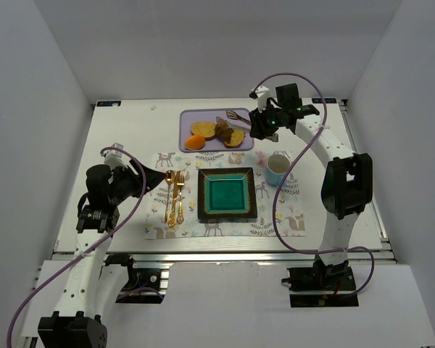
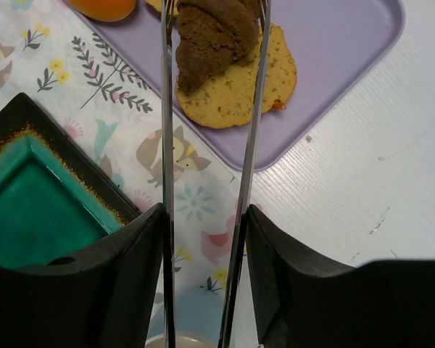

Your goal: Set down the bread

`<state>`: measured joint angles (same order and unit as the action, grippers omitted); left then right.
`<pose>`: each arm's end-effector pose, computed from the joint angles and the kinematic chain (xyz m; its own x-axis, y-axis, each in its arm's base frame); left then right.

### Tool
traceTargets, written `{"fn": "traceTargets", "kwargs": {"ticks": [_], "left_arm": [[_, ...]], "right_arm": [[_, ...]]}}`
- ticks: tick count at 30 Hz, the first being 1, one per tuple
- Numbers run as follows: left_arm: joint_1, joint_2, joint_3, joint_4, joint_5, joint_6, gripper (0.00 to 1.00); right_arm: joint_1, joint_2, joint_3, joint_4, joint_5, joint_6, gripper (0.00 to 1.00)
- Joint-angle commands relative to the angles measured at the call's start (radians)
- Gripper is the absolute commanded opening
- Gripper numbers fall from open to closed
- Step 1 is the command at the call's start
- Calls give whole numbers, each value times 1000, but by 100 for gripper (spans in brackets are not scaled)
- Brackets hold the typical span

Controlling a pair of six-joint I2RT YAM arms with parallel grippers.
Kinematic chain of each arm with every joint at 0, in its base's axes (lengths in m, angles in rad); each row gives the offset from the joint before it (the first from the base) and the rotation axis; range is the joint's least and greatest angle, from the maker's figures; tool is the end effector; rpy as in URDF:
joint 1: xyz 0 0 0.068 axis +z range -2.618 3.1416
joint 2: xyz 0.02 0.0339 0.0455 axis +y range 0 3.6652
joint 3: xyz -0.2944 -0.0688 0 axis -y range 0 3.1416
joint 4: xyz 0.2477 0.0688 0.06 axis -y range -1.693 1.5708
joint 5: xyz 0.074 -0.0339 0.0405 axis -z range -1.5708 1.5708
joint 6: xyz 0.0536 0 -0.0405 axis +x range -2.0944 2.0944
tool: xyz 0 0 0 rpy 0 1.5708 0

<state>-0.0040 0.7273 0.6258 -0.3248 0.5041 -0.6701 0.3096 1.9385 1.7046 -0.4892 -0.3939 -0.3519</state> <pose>0.1626 -0.0265 0.2938 -0.5994 -0.5414 -0.5896 0.0906 0.6859 -0.7220 0.4445 0.1638 0.3075 -0.4002 -0.4622 -0.7913 -0.7386 0.6738 -0.0200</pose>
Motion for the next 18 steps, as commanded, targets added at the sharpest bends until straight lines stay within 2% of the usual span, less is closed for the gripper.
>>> {"fn": "traceTargets", "kwargs": {"ticks": [1, 11, 18], "left_arm": [[2, -3, 35, -7, -10, 3, 61], [2, -8, 34, -13, -15, 3, 61], [2, -8, 34, -11, -16, 4, 61]], "right_arm": [[6, -1, 53, 60, 35, -2, 52], [20, 51, 69, 49, 44, -15, 58], [25, 73, 70, 46, 73, -22, 58]]}}
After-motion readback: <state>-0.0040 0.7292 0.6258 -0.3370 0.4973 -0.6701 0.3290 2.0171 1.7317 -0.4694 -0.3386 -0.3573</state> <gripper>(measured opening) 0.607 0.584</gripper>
